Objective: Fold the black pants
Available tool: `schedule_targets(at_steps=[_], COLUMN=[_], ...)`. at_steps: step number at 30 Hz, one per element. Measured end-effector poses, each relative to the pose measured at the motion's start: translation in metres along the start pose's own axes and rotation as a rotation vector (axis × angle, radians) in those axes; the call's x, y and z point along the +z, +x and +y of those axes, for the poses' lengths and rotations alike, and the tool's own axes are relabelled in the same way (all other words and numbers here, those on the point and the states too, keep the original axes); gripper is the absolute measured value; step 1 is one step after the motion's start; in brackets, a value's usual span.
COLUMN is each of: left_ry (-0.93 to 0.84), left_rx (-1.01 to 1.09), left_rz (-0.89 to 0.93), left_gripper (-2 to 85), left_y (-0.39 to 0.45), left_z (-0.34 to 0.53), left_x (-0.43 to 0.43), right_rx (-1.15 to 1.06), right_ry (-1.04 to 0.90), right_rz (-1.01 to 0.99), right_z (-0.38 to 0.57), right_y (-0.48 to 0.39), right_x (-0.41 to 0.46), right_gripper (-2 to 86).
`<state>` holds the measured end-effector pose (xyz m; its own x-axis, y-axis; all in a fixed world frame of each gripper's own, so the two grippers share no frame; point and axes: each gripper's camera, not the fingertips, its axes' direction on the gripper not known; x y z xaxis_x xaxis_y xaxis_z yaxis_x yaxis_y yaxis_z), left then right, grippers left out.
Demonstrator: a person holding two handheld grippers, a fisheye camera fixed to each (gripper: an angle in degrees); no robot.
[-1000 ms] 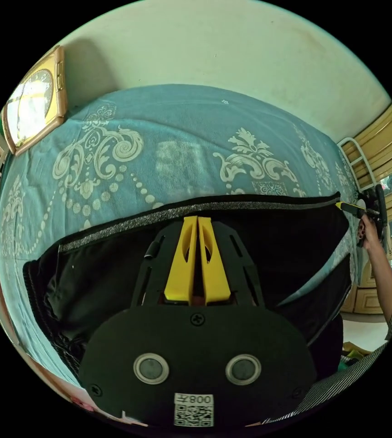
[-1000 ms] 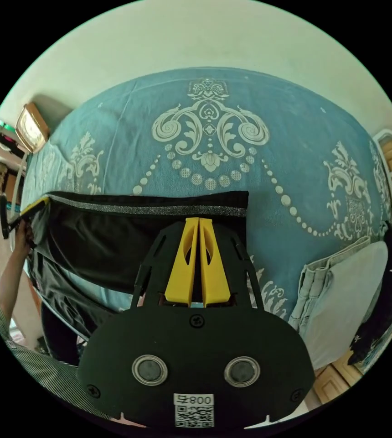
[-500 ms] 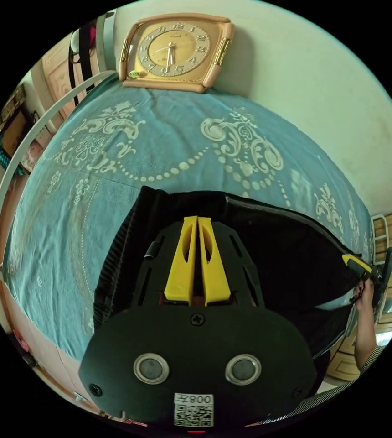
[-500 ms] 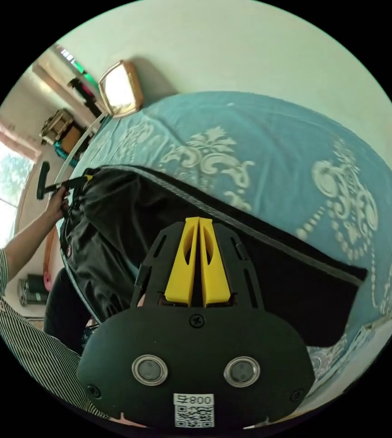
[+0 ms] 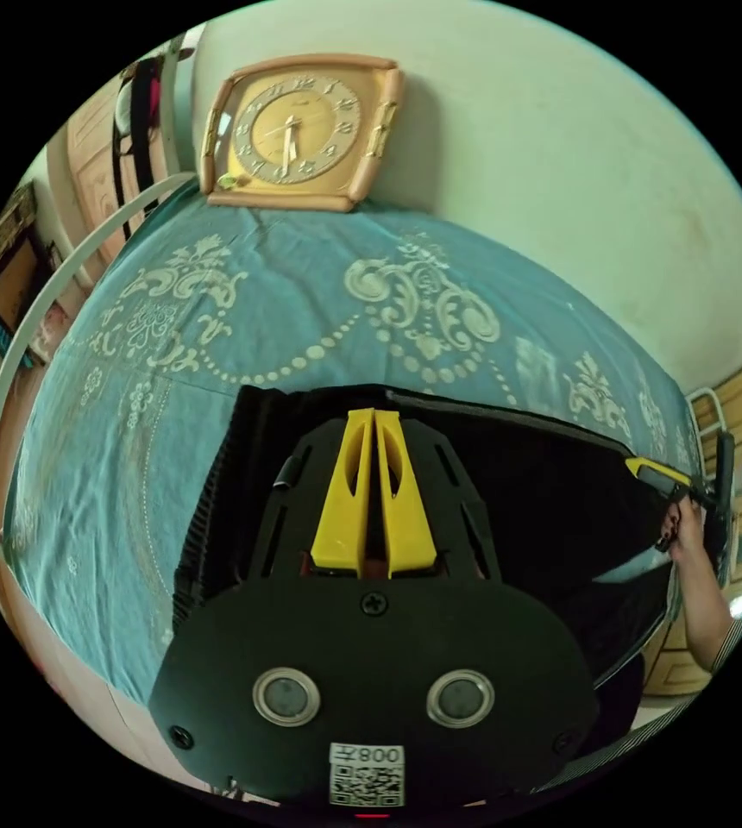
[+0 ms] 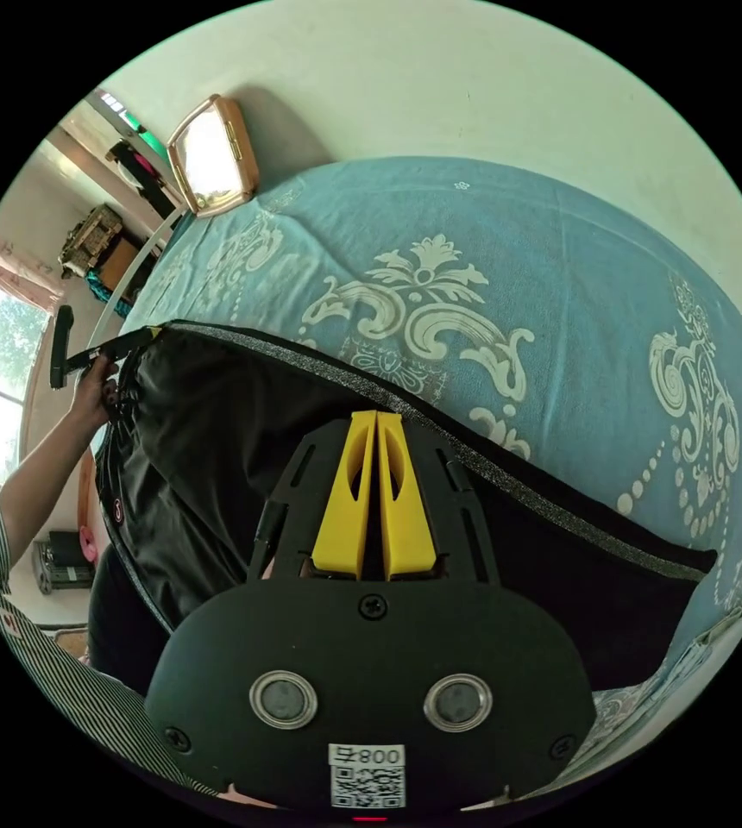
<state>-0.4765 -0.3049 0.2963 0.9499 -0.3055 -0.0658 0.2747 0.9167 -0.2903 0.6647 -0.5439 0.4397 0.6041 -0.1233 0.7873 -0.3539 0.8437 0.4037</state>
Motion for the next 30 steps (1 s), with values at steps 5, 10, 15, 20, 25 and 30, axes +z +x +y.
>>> schedule_targets(at_steps=[5,10,15,20,25,30], left_ry=[-0.091,-0.169,-0.177,-0.182,-0.184,-0.214], left_rx=[0.295,0.334,0.333,0.425,0.459,0.447], left_rz=[0.194,0.147,0.202,0.301,0.257,0.233], left_gripper=[0.1,0.1,0.1,0.1,0.1,0.1], left_y=[0.082,0.110,0.110,0.138,0.166,0.175], left_z=[0.010,-0.020,-0.013,0.002,-0.017,-0.031], left_x=[0.027,0.066,0.061,0.060,0.083,0.093], right_rx=[0.003,0.035,0.029,0.120,0.273,0.255], right_ry=[0.019,-0.021,0.014,0.098,0.080,0.062], right_rz=[0.001,0.005,0.019,0.095,0.083,0.136], right_z=[0.022,0.005,0.008,0.070,0.091,0.060], right_y=[0.000,0.008,0.011,0.052,0.106,0.102], right_x=[-0.016,-0.008,-0.038,-0.106,-0.125,-0.143], right_gripper=[0.0,0.0,0.0,0.0,0.0,0.0])
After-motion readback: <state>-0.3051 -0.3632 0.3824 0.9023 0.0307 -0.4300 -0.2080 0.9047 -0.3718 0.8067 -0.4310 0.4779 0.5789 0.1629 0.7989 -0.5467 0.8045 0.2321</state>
